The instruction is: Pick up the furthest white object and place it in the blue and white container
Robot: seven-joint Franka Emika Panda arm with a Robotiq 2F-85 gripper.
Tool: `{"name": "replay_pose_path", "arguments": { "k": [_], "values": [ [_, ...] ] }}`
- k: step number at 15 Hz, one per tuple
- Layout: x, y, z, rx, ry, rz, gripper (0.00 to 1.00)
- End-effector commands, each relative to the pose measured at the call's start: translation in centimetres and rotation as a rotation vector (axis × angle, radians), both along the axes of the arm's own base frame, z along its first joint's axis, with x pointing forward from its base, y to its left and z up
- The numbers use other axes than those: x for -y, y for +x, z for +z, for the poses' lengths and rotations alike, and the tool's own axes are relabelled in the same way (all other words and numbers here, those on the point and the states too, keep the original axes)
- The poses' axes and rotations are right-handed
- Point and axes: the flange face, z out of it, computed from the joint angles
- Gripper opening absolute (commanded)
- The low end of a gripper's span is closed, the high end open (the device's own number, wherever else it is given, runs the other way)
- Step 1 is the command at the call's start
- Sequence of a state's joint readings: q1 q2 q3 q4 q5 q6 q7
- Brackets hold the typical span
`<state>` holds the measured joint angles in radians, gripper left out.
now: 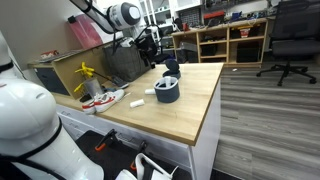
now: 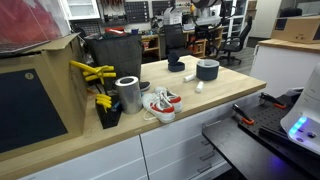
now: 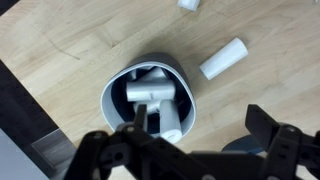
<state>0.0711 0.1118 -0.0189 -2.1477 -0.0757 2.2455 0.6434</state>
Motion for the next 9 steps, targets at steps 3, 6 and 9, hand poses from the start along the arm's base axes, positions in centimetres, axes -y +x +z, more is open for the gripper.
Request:
{"name": "replay_pose_path", "arguments": {
  "k": [3, 6, 9],
  "values": [
    [-0.2, 0.6, -0.4, 0.041, -0.035, -0.042, 1.00],
    [-0.3, 2.0, -1.1, 0.166, -0.081, -0.092, 1.00],
    [0.9, 3.5, -2.9, 0.273, -0.105, -0.162, 1.00]
  ]
}}
